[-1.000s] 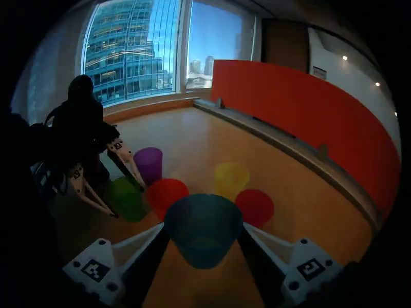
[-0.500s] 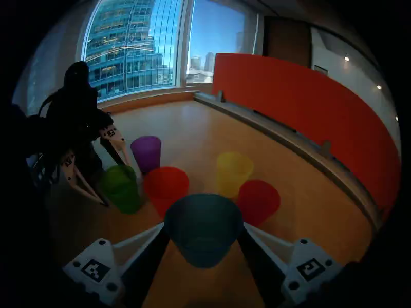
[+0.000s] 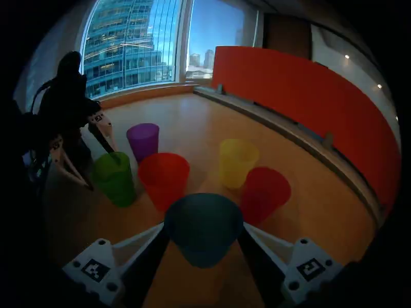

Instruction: Pour water

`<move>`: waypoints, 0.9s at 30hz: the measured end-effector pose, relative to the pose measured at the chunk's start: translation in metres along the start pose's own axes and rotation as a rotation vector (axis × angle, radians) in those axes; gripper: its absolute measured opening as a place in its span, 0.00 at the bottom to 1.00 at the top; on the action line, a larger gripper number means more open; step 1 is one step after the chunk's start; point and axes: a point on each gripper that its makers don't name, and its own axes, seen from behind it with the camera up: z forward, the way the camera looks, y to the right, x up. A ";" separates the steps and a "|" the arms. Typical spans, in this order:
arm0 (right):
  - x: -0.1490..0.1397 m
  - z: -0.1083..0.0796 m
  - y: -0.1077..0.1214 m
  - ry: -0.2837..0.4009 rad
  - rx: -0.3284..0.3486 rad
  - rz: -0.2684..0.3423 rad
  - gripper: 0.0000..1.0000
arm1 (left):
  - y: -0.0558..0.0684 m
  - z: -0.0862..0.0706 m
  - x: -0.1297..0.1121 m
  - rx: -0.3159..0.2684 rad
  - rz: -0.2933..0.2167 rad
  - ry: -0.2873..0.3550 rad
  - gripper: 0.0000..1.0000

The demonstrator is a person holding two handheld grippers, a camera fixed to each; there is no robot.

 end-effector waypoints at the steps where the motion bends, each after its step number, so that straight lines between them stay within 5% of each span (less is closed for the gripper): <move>1: -0.001 0.001 0.000 -0.001 -0.001 0.002 0.90 | 0.000 -0.001 0.002 0.001 -0.002 0.005 0.95; 25: -0.028 0.001 -0.002 -0.028 -0.031 0.039 0.91 | -0.003 -0.021 0.009 0.033 0.008 0.040 0.96; 27: -0.030 0.000 -0.003 -0.033 -0.034 0.040 0.98 | -0.004 -0.021 0.009 0.036 0.009 0.039 0.96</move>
